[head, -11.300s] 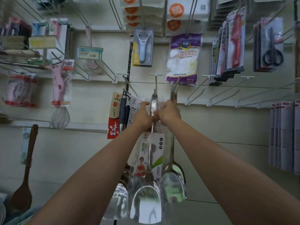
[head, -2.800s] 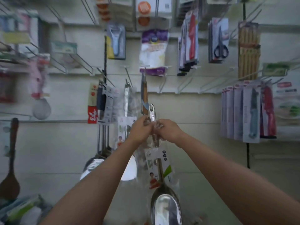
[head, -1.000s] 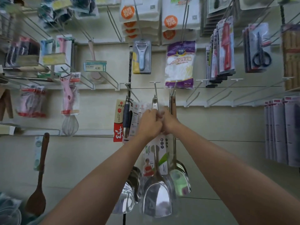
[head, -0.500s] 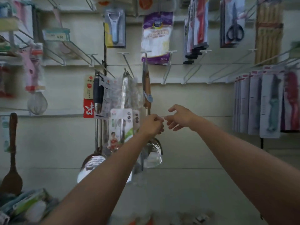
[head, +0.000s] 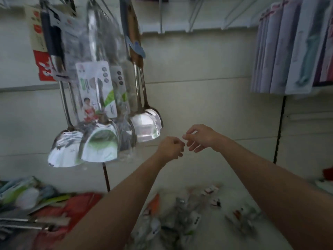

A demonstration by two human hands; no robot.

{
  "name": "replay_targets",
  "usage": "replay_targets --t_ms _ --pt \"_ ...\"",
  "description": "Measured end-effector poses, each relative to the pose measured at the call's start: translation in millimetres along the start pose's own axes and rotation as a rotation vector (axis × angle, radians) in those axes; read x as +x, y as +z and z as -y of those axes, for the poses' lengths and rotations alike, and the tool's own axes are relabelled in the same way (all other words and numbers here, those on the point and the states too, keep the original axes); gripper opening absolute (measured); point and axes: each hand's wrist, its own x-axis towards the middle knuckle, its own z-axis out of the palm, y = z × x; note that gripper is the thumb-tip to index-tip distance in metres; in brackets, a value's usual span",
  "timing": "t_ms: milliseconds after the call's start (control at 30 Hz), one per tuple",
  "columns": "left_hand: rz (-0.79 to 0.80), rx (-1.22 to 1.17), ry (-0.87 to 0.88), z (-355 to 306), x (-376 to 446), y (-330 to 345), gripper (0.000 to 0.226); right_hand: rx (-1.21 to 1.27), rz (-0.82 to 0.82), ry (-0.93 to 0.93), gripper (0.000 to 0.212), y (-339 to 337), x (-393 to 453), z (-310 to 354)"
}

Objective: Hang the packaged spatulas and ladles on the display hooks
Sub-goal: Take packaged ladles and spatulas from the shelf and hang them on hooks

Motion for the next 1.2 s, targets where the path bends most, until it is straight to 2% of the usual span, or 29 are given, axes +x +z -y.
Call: replay_targets --t_ms 333,567,733,1067,1200 --pt "0.080 0.018 -0.208 89 24 10 0.021 -0.003 0.138 0.093 0.013 55 37 -62" --pt "0.171 0.059 -0.293 147 32 -4 0.021 0.005 0.298 0.172 0.027 102 52 -94" --pt "0.212 0.029 -0.350 185 32 -22 0.016 -0.009 0.460 0.209 0.018 136 62 -102" --pt "0.316 0.104 -0.533 243 29 -56 0.018 -0.071 0.569 0.243 0.011 200 89 -115" --pt "0.320 0.125 -0.583 257 26 -70 0.018 -0.081 0.638 0.246 0.020 232 95 -115"
